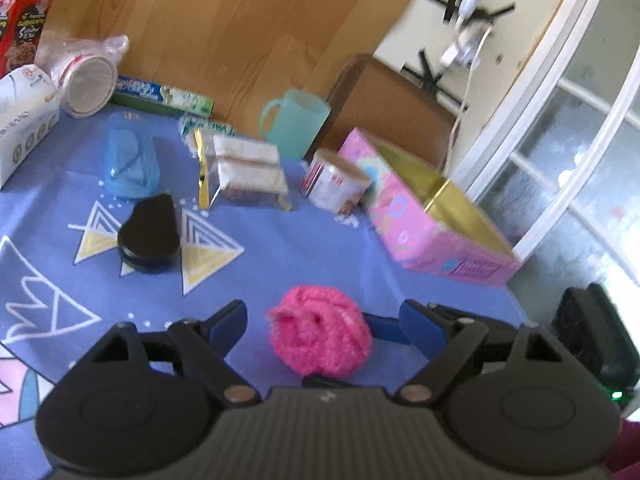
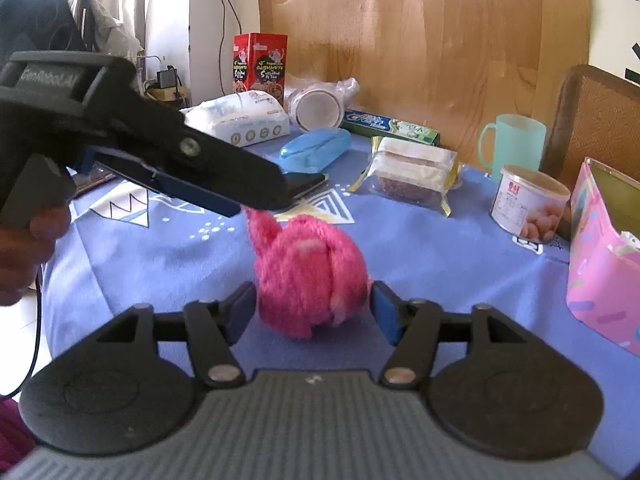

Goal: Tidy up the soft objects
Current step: 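Grasp the pink towel with the left gripper, then drop the pink towel into the pink tin with the left gripper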

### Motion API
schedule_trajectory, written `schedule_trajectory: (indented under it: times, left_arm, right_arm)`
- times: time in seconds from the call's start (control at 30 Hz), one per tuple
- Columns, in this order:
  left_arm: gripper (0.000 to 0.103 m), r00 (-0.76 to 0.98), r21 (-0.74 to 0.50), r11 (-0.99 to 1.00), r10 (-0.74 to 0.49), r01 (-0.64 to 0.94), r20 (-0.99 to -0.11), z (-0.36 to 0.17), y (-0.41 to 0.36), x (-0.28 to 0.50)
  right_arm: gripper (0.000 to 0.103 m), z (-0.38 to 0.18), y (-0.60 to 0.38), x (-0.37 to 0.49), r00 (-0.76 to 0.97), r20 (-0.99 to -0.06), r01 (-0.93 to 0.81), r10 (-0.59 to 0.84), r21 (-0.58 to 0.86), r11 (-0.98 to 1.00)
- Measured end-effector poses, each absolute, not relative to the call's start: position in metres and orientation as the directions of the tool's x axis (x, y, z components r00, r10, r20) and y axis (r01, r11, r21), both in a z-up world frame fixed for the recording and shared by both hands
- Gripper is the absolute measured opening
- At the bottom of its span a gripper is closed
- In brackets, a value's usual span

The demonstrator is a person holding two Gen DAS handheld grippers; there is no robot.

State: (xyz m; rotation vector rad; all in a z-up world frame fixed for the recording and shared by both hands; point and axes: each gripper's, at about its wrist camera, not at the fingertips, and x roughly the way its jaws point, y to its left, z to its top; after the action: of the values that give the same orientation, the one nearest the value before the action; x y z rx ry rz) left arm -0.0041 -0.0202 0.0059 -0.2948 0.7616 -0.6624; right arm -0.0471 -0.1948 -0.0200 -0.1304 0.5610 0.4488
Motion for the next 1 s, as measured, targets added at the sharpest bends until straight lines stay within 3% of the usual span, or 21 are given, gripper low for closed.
schedule_trajectory:
  times: [0.07, 0.1, 0.17, 0.3, 0.43, 0.5, 0.53, 0.57, 0.63, 0.7, 0.8, 0.87, 1.0]
  left_arm:
    - [0.05, 0.499, -0.465, 0.767, -0.641, 0.441, -0.583, -0.005, -0.028, 0.002]
    - [0.051, 0.485, -0.47, 0.771, -0.636, 0.429, -0.601, -0.01, -0.032, 0.005]
    - [0.05, 0.477, -0.497, 0.756, -0.655, 0.427, -0.586, -0.009, -0.036, 0.007]
    - [0.05, 0.486, -0.433, 0.722, -0.687, 0.54, -0.54, 0.029, -0.077, 0.014]
    - [0.052, 0.483, -0.335, 0.672, -0.722, 0.66, -0.496, 0.069, -0.152, 0.028]
    - [0.068, 0.476, -0.315, 0.654, -0.734, 0.687, -0.485, 0.082, -0.192, 0.037]
    - [0.085, 0.474, -0.312, 0.652, -0.735, 0.691, -0.485, 0.086, -0.208, 0.041]
    - [0.086, 0.491, -0.298, 0.663, -0.726, 0.687, -0.481, 0.088, -0.22, 0.043]
    - [0.083, 0.538, -0.256, 0.693, -0.698, 0.674, -0.472, 0.087, -0.225, 0.04]
    - [0.083, 0.538, -0.278, 0.688, -0.709, 0.67, -0.457, 0.082, -0.206, 0.034]
    - [0.085, 0.599, -0.243, 0.734, -0.665, 0.634, -0.446, 0.068, -0.158, 0.022]
    - [0.085, 0.648, -0.203, 0.79, -0.596, 0.578, -0.474, 0.054, -0.12, 0.019]
    - [0.082, 0.68, -0.251, 0.861, -0.504, 0.442, -0.532, 0.027, -0.044, 0.02]
  right_arm:
    - [0.064, -0.024, -0.194, -0.046, 0.747, -0.548, -0.435, 0.376, 0.024, 0.9]
    - [0.051, -0.026, -0.194, -0.047, 0.748, -0.545, -0.43, 0.38, 0.038, 0.902]
    - [0.05, -0.023, -0.198, -0.052, 0.768, -0.524, -0.409, 0.368, 0.04, 0.912]
    - [0.05, -0.003, -0.225, -0.065, 0.862, -0.412, -0.32, 0.295, 0.007, 0.947]
    - [0.05, 0.022, -0.273, -0.071, 0.937, -0.32, -0.157, 0.142, -0.023, 0.987]
    - [0.051, 0.034, -0.302, -0.069, 0.953, -0.297, -0.066, 0.058, -0.016, 0.998]
    - [0.052, 0.038, -0.316, -0.066, 0.957, -0.291, -0.025, 0.02, -0.013, 1.0]
    - [0.054, 0.041, -0.328, -0.06, 0.957, -0.289, 0.024, -0.029, -0.022, 0.999]
    - [0.077, 0.037, -0.348, -0.047, 0.934, -0.318, 0.151, -0.164, -0.064, 0.986]
    - [0.078, 0.034, -0.367, -0.049, 0.92, -0.304, 0.243, -0.247, -0.052, 0.969]
    - [0.075, 0.035, -0.372, -0.064, 0.947, -0.247, 0.223, -0.208, 0.036, 0.974]
    - [0.066, 0.037, -0.363, -0.063, 0.961, -0.233, 0.167, -0.15, 0.056, 0.984]
    - [0.054, 0.04, -0.318, -0.038, 0.957, -0.275, -0.066, 0.086, 0.082, 0.994]
